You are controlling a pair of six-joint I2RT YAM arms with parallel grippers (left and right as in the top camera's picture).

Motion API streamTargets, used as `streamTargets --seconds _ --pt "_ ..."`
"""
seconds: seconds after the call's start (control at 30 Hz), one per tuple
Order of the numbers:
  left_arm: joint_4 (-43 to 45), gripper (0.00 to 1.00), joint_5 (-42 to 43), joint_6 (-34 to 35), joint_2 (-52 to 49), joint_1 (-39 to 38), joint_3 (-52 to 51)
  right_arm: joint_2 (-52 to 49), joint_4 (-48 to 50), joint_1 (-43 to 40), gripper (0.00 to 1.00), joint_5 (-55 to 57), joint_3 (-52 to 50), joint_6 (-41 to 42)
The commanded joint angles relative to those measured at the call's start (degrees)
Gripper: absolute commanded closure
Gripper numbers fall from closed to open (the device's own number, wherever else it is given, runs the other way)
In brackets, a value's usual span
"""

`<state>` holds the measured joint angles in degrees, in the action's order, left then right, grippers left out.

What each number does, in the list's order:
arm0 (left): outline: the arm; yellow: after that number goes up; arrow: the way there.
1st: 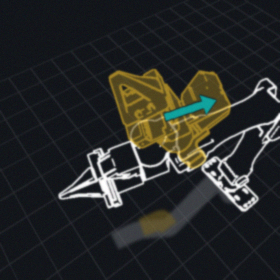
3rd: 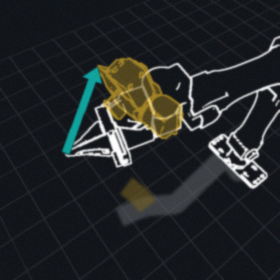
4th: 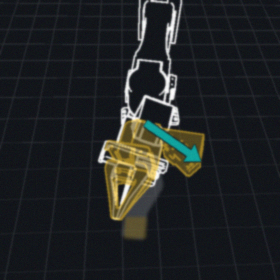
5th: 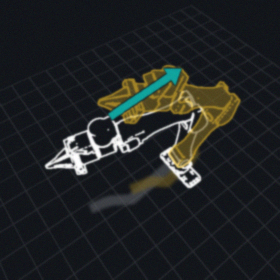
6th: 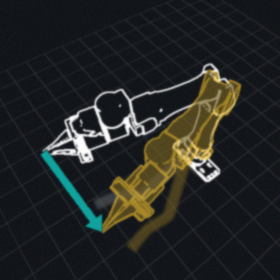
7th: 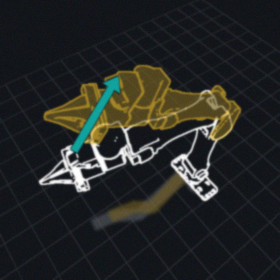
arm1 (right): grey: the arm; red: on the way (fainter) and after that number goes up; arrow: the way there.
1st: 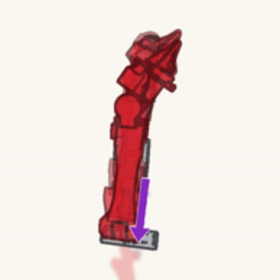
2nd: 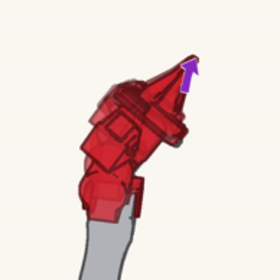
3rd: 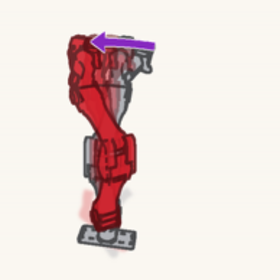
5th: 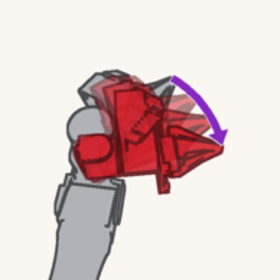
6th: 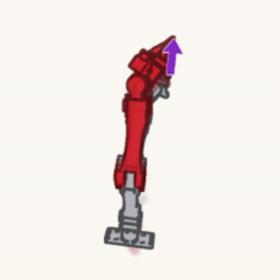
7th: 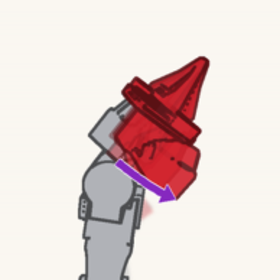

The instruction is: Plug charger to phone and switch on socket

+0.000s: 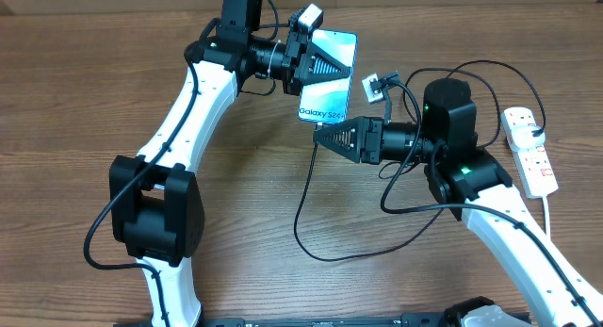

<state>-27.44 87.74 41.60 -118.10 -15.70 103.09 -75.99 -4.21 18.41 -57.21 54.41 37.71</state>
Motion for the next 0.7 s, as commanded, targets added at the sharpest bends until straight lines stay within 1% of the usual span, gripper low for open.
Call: streamTargets --seconds 0.0,0.1,0.3,0.4,0.43,0.47,0.5,0.6,0.67 --pt "0.22 0.96 2.84 0.2 0.37 0.24 0.28 -1.09 0.33 -0.04 0.64 0.55 0.31 0.44" --pt "0.24 0.96 2.84 0.2 0.37 0.24 0.28 -1.25 0.33 -0.04 0.7 0.55 0.31 0.42" --pt "0.24 0.96 2.8 0.17 0.37 0.24 0.28 -1.25 0.33 -0.04 0.72 0.76 0.31 0.42" --pt "0.24 0.96 2.78 0.17 0.37 0.24 0.28 -1.25 0.37 -0.04 0.79 1.2 0.31 0.42" --pt "0.24 0.96 2.78 0.17 0.37 0.24 0.28 -1.25 0.39 -0.04 0.82 1.2 0.31 0.42" --pt "0.24 0.96 2.78 0.17 0.37 0.24 0.28 -1.25 0.37 -0.04 0.88 1.2 0.31 0.44" --pt "0.24 0.96 2.78 0.17 0.37 0.24 0.28 -1.25 0.39 -0.04 0.91 1.2 0.31 0.44" --pt "0.26 0.96 2.69 0.13 0.37 0.24 0.28 -1.25 0.59 -0.04 0.96 1.2 0.31 0.44" --pt "0.26 0.96 2.47 0.04 0.37 0.24 0.28 -1.25 1.03 -0.04 0.96 1.18 0.31 0.44"
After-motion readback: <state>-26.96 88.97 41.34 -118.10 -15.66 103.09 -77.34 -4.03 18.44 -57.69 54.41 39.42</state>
